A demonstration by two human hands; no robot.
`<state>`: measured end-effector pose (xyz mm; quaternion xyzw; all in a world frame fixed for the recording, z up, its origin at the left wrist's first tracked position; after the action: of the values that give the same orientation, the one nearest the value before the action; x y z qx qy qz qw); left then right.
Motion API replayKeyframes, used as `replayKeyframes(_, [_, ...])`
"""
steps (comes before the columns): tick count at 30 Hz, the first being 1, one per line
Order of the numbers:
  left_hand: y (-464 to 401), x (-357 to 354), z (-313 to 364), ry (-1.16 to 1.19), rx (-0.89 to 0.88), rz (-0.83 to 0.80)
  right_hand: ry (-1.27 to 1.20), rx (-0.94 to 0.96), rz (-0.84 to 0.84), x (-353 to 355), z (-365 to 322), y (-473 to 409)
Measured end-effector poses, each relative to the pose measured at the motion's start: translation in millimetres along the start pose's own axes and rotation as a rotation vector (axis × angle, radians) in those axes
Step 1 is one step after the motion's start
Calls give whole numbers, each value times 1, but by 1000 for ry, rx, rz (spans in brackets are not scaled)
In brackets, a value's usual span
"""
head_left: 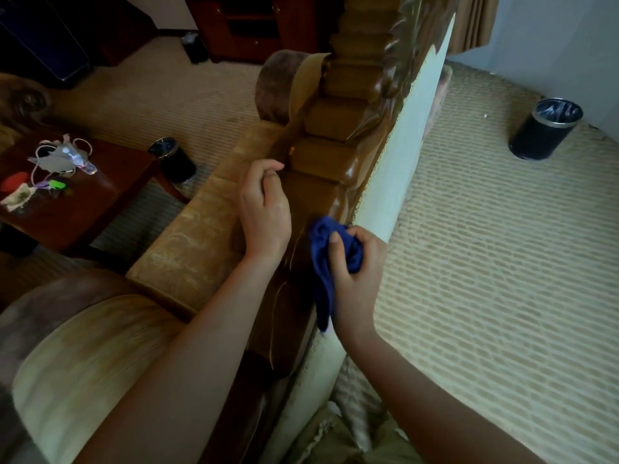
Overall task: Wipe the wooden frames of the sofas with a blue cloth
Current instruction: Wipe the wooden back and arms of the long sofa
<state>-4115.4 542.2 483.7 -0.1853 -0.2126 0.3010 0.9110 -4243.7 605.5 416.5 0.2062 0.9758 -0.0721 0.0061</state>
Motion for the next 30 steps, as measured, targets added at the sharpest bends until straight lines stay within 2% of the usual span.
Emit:
replayKeyframes(2, [-1,1,-3,65,67,9,38,22,-25,-1,-4,4])
replayKeyframes(5, [-6,6,-11,220,226,20,128,113,16,-5,-19,-36])
replayKeyframes(8, [-11,18,-11,343,353,68,362,160,-13,-18,-39,-87])
replayKeyframes(10, [-12,26,-11,379,391,116,473,277,-35,-21,-46,-91])
replayKeyframes(14, [-7,38,-14,342,444,149,412,403,-65,-1,-27,-47])
replayKeyframes(19, [20,30,-12,285,653,117,510,517,-178,0,-35,-39])
replayKeyframes(26, [21,35,-14,345,830,141,1005,782,-349,-60,-86,-85])
replayKeyframes(28, [21,36,-12,335,840,122,1078,814,-374,-74,-88,-83])
replayKeyframes(30, [21,36,-10,348,841,95,1090,854,-328,-74,-85,-78])
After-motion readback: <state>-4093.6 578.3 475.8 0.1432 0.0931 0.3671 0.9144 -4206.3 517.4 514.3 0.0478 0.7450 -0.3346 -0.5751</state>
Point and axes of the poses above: each hand's wrist, its own y-axis away from the middle knuckle, its own x-axis out of the back of the hand, z = x × y, the point moved 4 cm from there along -y, towards the middle knuckle, and after that the axes turned 3 degrees about z, right-handed, at the moved point
